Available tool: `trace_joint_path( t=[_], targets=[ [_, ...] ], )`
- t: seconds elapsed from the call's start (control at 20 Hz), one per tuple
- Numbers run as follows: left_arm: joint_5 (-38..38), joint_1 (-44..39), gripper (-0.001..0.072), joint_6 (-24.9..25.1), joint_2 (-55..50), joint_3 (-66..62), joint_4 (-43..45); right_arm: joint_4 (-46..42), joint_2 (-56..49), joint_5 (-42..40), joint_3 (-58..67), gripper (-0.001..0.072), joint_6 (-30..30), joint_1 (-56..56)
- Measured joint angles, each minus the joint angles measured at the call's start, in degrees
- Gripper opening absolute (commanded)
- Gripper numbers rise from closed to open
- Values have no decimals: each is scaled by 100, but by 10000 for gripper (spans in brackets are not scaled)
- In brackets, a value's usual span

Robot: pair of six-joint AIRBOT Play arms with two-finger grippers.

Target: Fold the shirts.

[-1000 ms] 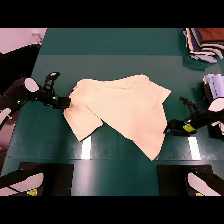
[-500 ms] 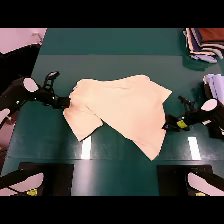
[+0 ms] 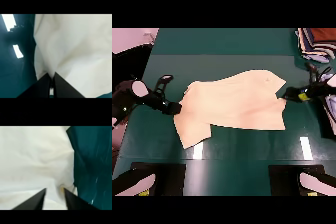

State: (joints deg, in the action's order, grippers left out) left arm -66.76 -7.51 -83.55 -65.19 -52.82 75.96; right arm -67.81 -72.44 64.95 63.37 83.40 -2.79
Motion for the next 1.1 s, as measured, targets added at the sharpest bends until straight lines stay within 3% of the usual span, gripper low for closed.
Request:
trace_joint_path(
  t=[0.15, 0.35, 0.45, 0.85, 0.95, 1.05, 1.1],
  targets=[
    [-26, -389, 26, 0, 57, 59, -2, -120, -162, 466, 350, 509, 2, 0],
    [55, -570, 27, 0, 81, 87, 170, -374, 79, 896, -256, 508, 17, 92],
    [120, -601, 27, 0, 85, 92, 267, -452, 284, 1088, -750, 454, 66, 232],
    [417, -636, 27, -15, 85, 94, 334, -57, 337, 951, -2022, 420, 153, 686],
    [424, -636, 27, -22, 85, 94, 334, 74, 229, 828, -2094, 215, 153, 669],
    [420, -636, 26, -39, 85, 94, 334, 153, 184, 723, -2135, 56, 157, 590],
    [407, -636, 26, -57, 87, 94, 334, 173, 195, 654, -2146, 17, 157, 540]
  ],
)
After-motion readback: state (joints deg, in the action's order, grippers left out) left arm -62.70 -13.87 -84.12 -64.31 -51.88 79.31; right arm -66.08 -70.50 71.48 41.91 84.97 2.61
